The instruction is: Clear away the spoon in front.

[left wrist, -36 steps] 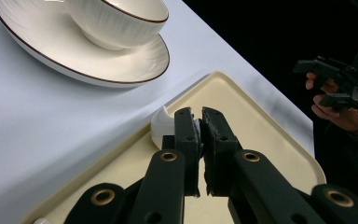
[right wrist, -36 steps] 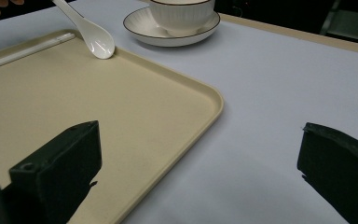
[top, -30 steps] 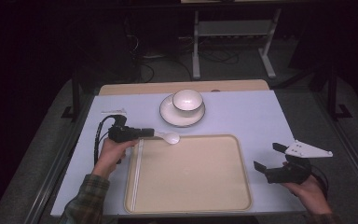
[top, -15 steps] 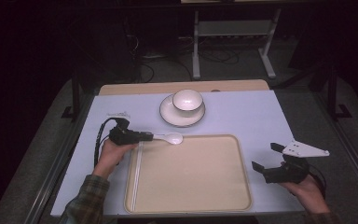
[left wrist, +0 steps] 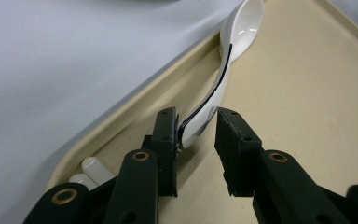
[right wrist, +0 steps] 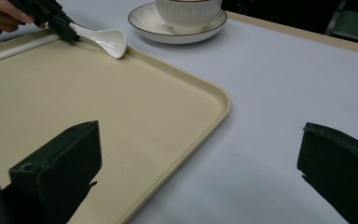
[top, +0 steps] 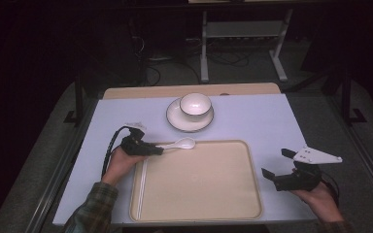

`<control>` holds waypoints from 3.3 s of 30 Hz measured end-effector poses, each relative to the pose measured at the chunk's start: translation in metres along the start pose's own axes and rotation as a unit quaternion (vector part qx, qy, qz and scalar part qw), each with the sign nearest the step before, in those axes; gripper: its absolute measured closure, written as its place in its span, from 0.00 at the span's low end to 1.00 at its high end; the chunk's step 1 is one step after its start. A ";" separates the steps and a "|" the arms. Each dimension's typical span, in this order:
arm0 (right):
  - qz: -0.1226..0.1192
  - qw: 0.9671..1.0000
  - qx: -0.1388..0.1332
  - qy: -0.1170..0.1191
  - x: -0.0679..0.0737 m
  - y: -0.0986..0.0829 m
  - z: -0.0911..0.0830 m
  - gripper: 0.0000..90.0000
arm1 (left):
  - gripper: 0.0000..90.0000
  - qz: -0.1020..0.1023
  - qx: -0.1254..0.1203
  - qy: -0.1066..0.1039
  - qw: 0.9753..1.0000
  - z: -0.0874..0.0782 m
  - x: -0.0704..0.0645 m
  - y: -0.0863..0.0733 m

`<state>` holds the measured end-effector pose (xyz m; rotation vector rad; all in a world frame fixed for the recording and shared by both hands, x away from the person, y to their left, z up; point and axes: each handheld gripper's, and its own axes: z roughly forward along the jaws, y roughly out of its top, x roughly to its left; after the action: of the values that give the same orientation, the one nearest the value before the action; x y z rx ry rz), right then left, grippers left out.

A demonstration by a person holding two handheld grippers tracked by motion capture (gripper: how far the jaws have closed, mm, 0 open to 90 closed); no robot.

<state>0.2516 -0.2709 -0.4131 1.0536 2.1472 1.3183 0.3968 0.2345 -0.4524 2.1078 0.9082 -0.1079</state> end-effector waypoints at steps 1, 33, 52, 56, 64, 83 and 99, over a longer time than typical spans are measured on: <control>0.000 1.000 0.000 0.000 0.000 0.000 0.000 0.00 | 0.76 0.000 0.000 0.000 1.000 0.000 0.000 0.000; 0.004 1.000 -0.006 -0.001 -0.001 0.001 -0.002 0.00 | 1.00 0.044 -0.060 0.000 0.997 0.008 -0.036 0.048; 0.011 1.000 -0.008 -0.002 -0.003 -0.001 -0.004 0.00 | 1.00 0.048 -0.021 -0.008 0.999 0.062 -0.038 0.084; 0.011 1.000 -0.008 -0.002 -0.003 -0.001 -0.004 0.00 | 1.00 0.047 -0.011 -0.007 0.999 0.070 -0.038 0.082; 0.011 1.000 -0.009 -0.003 -0.004 -0.002 -0.005 0.00 | 1.00 0.051 0.007 -0.018 0.999 0.077 -0.043 0.079; 0.011 1.000 -0.009 -0.005 -0.004 -0.002 -0.005 0.00 | 1.00 0.057 0.029 -0.028 0.998 0.073 -0.057 0.065; 0.009 1.000 -0.009 -0.006 -0.004 -0.001 -0.006 0.00 | 1.00 0.056 0.049 -0.030 0.997 0.060 -0.066 0.038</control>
<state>0.2498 -0.2775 -0.4118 1.0737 2.1188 1.3337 0.3855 0.1382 -0.4430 2.2298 0.7608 -0.1602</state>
